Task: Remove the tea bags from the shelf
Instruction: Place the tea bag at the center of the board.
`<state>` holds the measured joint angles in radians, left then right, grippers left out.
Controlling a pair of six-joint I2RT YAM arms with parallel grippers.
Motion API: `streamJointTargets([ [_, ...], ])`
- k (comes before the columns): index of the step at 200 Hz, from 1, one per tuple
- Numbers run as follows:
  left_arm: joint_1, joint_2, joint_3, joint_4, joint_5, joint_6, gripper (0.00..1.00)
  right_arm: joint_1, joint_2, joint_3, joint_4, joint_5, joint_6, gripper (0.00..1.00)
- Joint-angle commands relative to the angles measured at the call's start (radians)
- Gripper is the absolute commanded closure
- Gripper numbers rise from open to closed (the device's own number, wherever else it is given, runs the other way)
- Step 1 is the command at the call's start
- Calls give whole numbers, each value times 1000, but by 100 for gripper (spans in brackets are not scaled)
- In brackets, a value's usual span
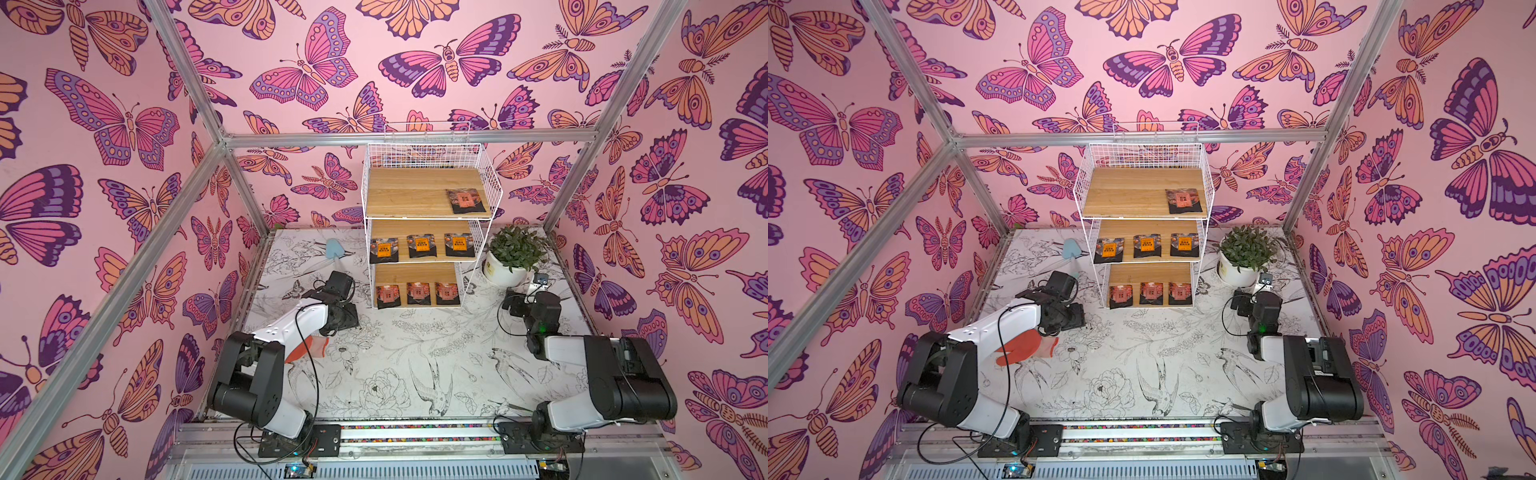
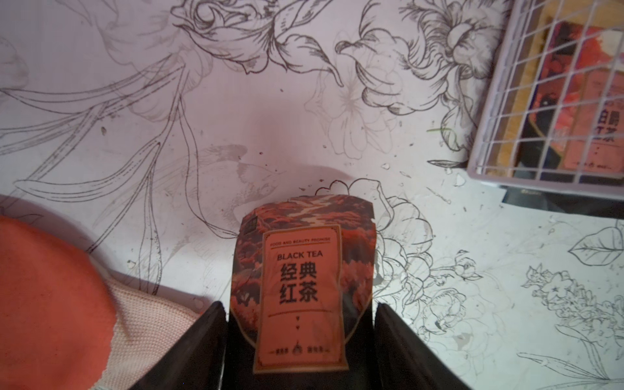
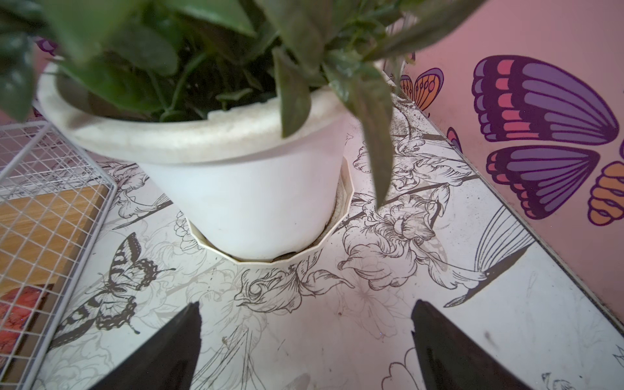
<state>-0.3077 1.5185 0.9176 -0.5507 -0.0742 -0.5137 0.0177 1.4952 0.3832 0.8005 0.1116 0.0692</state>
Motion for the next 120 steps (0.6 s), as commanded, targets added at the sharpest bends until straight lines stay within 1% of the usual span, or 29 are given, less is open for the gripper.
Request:
streamJointTargets([
  [1,5,-45,4,-19,23,27,24,4,10,17,12,9,-16,1],
  [23,5,-68,1,-23,43,45,12,4,11,17,10,8,-17,1],
  [26,4,-71,1,-24,45,47,8,5,10,17,11,8,-16,1],
  [28,5,-73,1,-25,45,46,2,5,10,17,11,9,-16,1],
  [31,4,-77,1,-27,45,45,0,5,11,17,11,9,-16,1],
  [74,5,-109,-1,-38,17,37,0,4,10,14,15,8,-16,1],
  [87,5,-118,9,-46,-1,18,0,5,-2,11,48,10,-23,1],
  [91,5,-120,13,-51,-1,25,0,11,-23,20,16,8,-30,1],
  [106,7,-121,38,-77,-16,49,1,21,-162,156,-364,17,-40,1],
  [112,10,-120,48,-87,-17,51,1,22,-198,202,-428,43,-31,1],
  [120,14,-118,61,-96,-13,51,1,23,-238,236,-469,66,-40,1],
])
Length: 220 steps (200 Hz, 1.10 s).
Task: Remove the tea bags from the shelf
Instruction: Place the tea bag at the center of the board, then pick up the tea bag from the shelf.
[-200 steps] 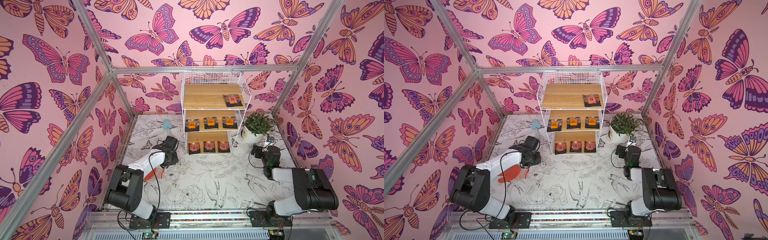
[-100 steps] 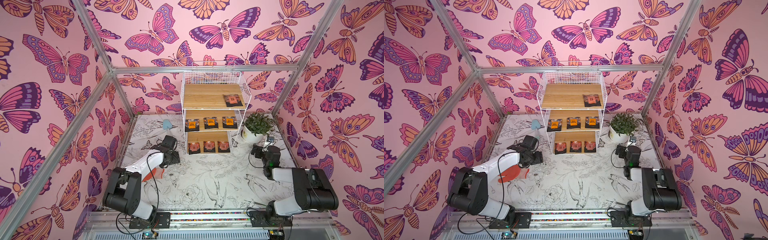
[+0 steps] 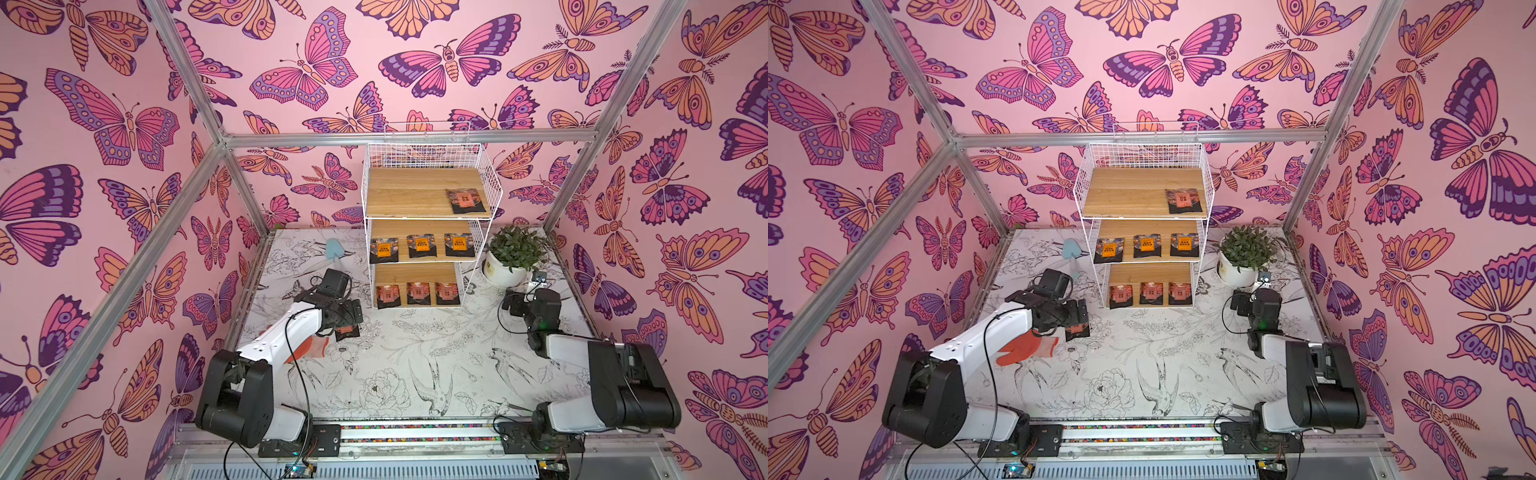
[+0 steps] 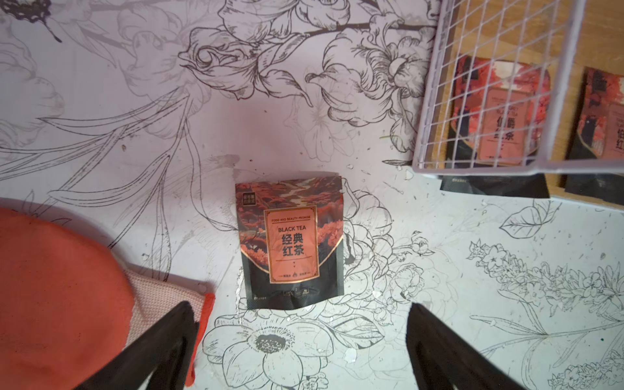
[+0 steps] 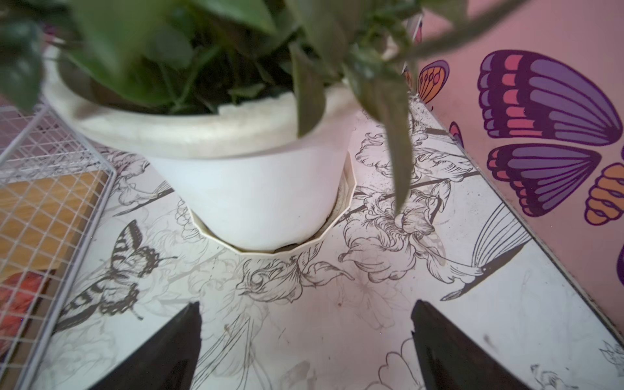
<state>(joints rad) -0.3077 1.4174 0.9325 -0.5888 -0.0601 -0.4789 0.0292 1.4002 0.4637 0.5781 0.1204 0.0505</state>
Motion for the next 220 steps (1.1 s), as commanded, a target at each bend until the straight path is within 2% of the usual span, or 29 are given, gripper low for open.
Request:
streamJointTargets([
  [1,14,-15,48,-58,-26,17,1,11,-149,161,-250,60,-23,1],
  [44,28,-5,83,-85,-24,13,1,57,-337,316,-551,213,-13,1],
  [66,38,-25,74,-89,-34,11,1,116,-427,412,-700,301,-23,1],
  [88,62,-43,69,-90,-21,13,1,185,-462,654,-969,374,18,1],
  [116,64,-57,72,-94,5,10,1,228,-369,1070,-1426,339,180,1],
  [141,64,-52,66,-94,16,14,1,329,-285,1312,-1647,314,279,1],
  [166,62,-38,69,-95,23,11,1,445,-220,1483,-1756,260,356,1],
  [183,63,-43,67,-95,43,29,1,538,-206,1515,-1759,221,392,1],
  [206,64,-49,55,-97,16,4,1,628,-174,1541,-1728,130,484,1],
  [220,64,-61,58,-102,4,1,1,698,-127,1610,-1739,140,494,1],
])
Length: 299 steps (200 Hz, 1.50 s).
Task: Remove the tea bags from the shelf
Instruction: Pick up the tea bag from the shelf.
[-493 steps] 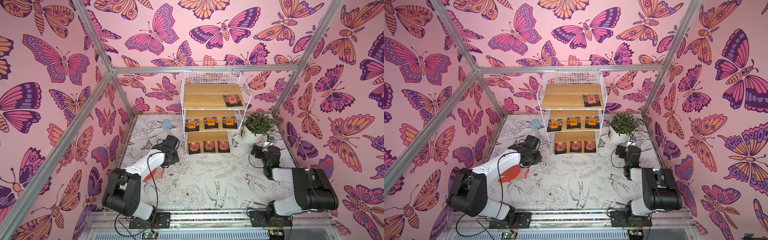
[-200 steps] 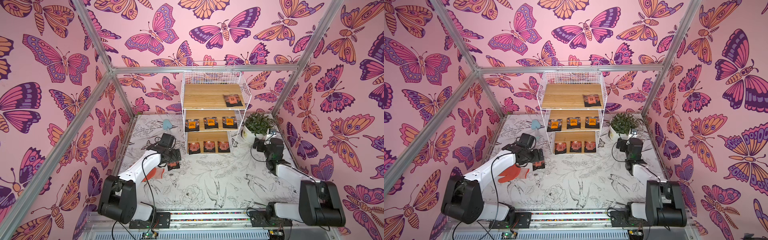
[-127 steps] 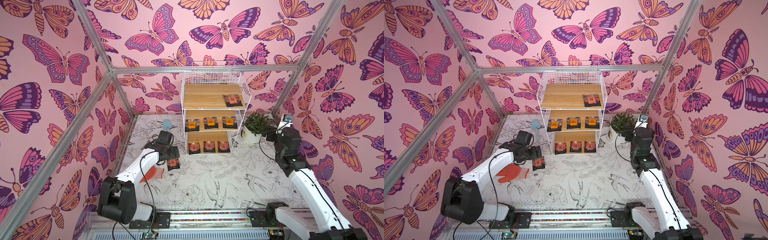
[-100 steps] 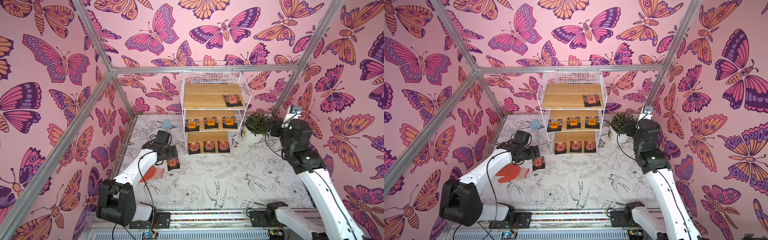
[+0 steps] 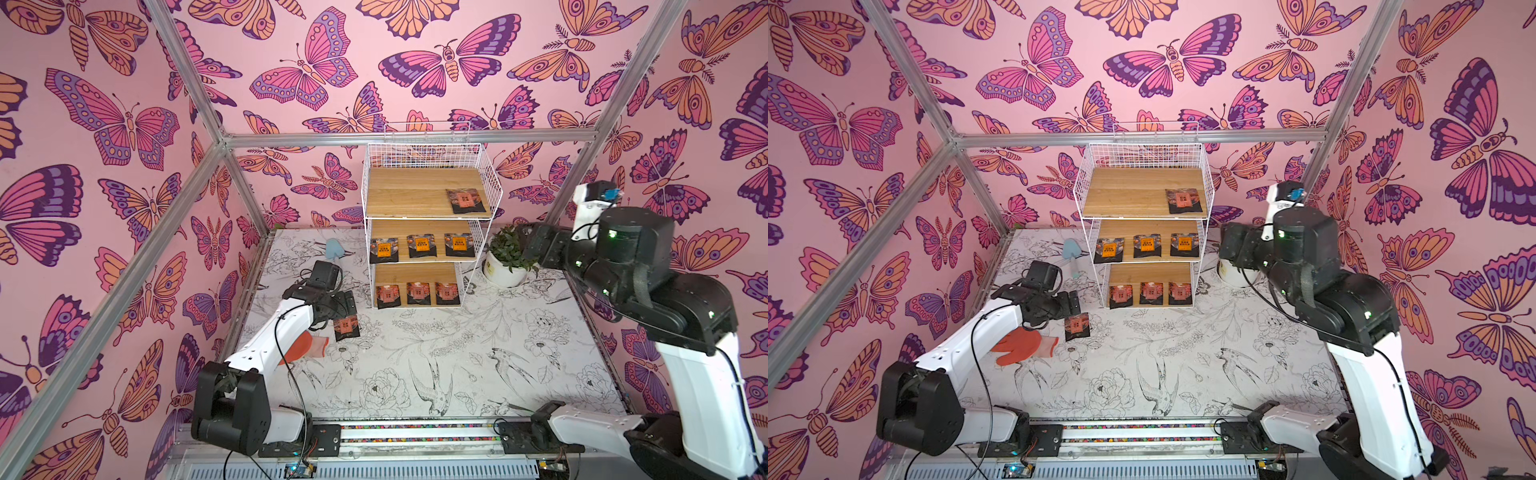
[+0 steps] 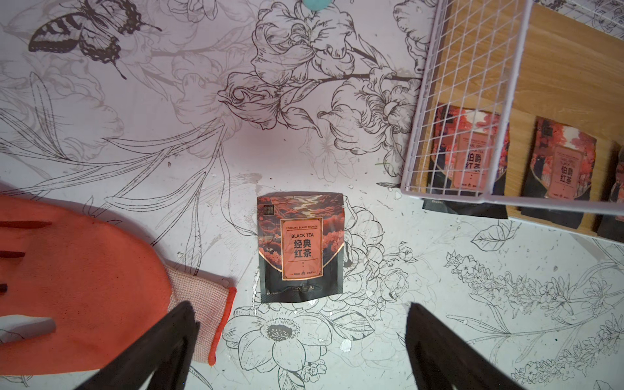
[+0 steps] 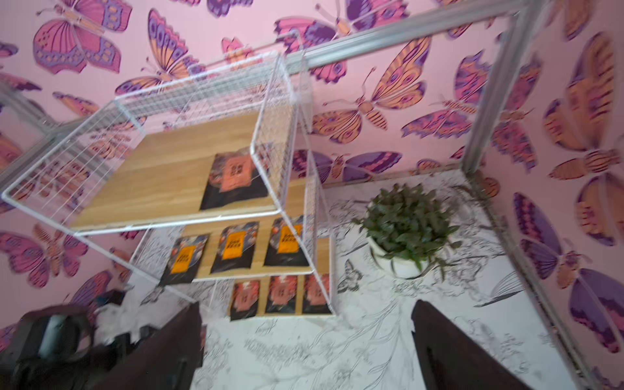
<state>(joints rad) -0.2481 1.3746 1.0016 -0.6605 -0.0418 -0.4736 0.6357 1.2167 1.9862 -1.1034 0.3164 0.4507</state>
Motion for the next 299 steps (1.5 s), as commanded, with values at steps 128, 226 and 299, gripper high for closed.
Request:
streamJointTargets([
  [128,6,-21,-4,-28,-24,23,1,292,430,332,52,387,-38,0],
  [226,10,-11,-8,-16,-6,24,1,238,567,465,87,466,-86,1],
  [299,15,-3,-10,-11,-2,24,1,173,639,520,-9,384,-32,1],
])
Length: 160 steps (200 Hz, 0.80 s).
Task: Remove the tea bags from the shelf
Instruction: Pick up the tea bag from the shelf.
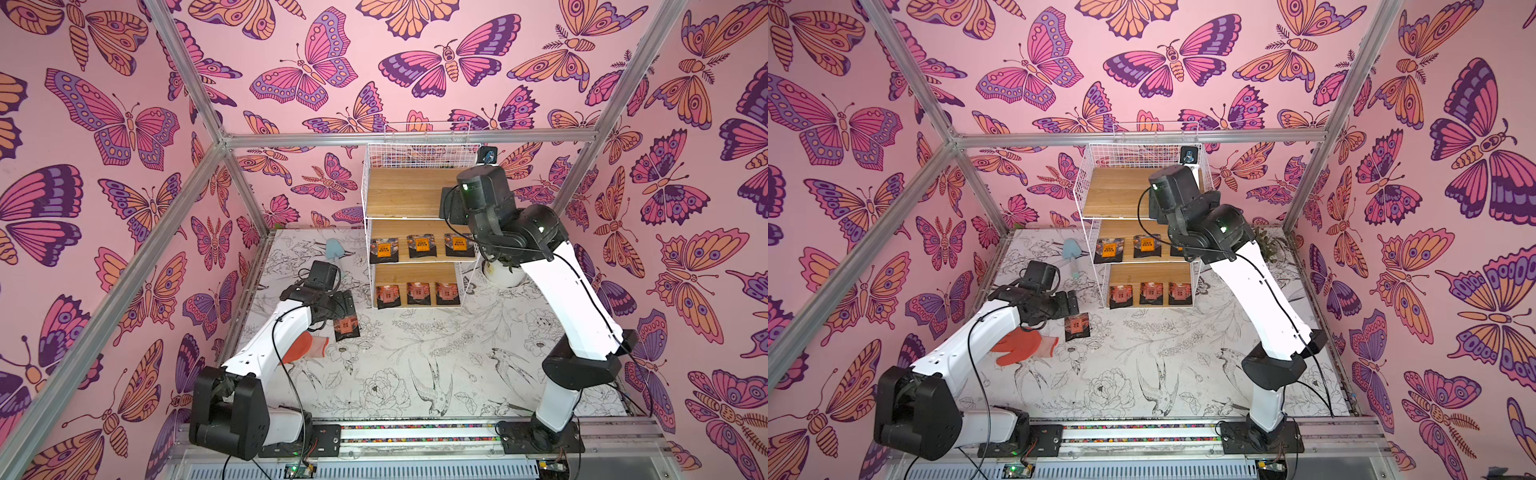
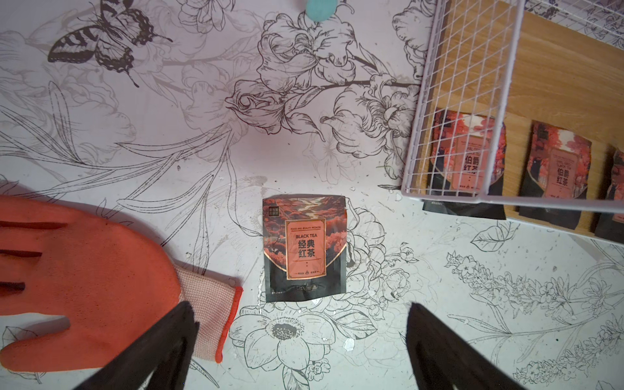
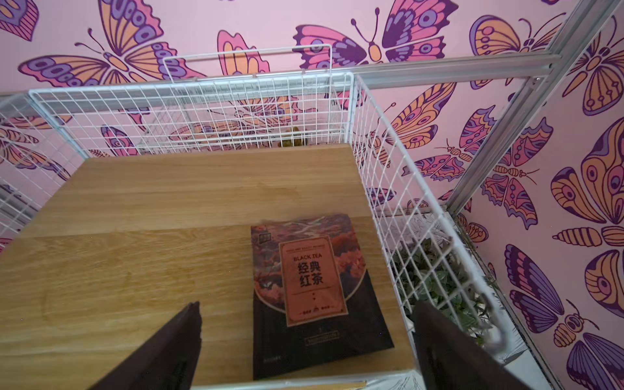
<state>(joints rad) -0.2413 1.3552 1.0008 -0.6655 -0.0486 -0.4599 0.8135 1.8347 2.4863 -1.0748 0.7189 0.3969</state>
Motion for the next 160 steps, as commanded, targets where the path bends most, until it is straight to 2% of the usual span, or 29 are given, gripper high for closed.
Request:
streamJointTargets([
  [1,7,16,-9,-6,5,10,1,-5,24,20,-37,-18,22,1],
  [86,12,16,-7,-5,7,13,1,-10,76,19,-40,43,31,1],
  [117,12,9,-13,-3,6,9,1,-50,60,-1,-54,-70,94,0],
  [137,14,10,-11,-3,9,11,1,-57,49,-27,-54,-91,107,0],
  [160,14,7,-17,0,4,6,1,-65,58,-23,-75,-119,102,6],
])
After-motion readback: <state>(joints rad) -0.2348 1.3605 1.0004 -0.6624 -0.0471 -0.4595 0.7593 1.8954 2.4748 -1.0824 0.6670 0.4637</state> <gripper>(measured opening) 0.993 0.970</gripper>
